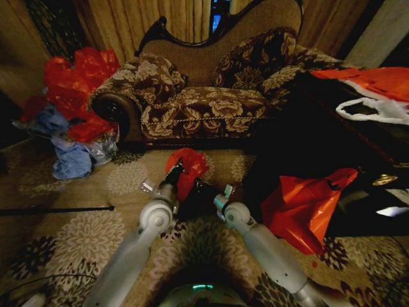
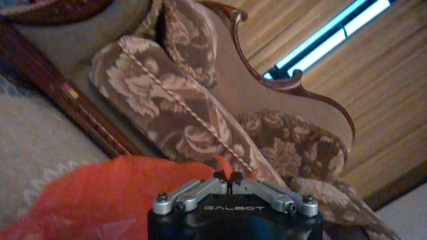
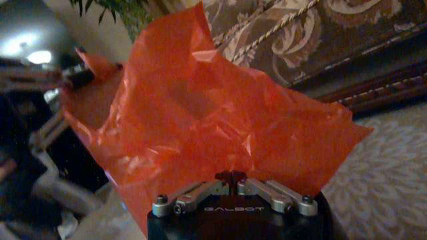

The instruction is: Place a garbage bag over the trash bin.

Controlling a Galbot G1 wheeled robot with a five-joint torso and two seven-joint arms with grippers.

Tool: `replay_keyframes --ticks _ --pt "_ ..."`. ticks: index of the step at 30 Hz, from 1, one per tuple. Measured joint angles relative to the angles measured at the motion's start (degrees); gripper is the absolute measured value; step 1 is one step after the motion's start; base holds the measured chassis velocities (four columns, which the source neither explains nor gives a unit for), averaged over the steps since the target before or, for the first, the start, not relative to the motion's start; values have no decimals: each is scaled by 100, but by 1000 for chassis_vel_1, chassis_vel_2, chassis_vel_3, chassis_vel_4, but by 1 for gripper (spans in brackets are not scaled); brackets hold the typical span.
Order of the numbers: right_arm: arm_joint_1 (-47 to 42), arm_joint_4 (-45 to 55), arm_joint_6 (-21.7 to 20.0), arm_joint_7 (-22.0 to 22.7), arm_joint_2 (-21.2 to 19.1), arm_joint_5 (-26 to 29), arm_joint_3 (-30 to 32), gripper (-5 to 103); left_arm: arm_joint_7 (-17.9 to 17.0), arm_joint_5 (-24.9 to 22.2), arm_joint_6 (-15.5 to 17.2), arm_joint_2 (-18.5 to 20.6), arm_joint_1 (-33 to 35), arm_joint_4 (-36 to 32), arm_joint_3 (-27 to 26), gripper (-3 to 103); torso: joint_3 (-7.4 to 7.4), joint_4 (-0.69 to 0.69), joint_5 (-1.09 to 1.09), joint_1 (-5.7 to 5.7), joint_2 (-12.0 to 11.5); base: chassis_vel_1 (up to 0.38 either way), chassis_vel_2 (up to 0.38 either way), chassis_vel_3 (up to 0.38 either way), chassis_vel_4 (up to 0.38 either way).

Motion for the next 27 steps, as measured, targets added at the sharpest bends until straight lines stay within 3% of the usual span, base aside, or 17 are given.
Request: replay_keyframes --ticks 3,7,13,18,20,22,24,27 --pt "-90 114 -17 12 -130 -206 -11 -1 -61 7 7 39 75 -67 -86 0 0 0 0 0 0 0 0 0 0" --pt "-279 365 48 19 -435 -530 101 20 -142 110 23 71 262 -122 -206 0 0 0 0 0 0 0 0 0 0" --pt "-304 684 82 12 -772 -552 329 37 -144 163 34 83 424 -165 -329 0 0 -1 1 0 0 0 0 0 0" --pt "-197 1164 -11 22 -1196 -263 409 59 -140 274 43 80 532 -136 -319 0 0 1 0 0 0 0 0 0 0" --pt "-177 1262 -56 22 -1325 -150 434 59 -140 295 43 73 534 -131 -319 0 0 -1 -1 0 0 0 0 0 0" --pt "93 1306 -156 28 -1512 152 448 75 -142 320 46 77 562 -154 -321 0 0 -3 0 0 0 0 0 0 0" --pt "305 1231 -181 35 -1539 260 397 75 -142 339 48 88 602 -179 -320 0 0 -3 1 -1 0 0 0 0 0" --pt "1226 681 -320 240 -1339 674 -86 89 -130 439 49 89 820 -284 -332 0 0 -2 -1 0 0 0 0 0 0"
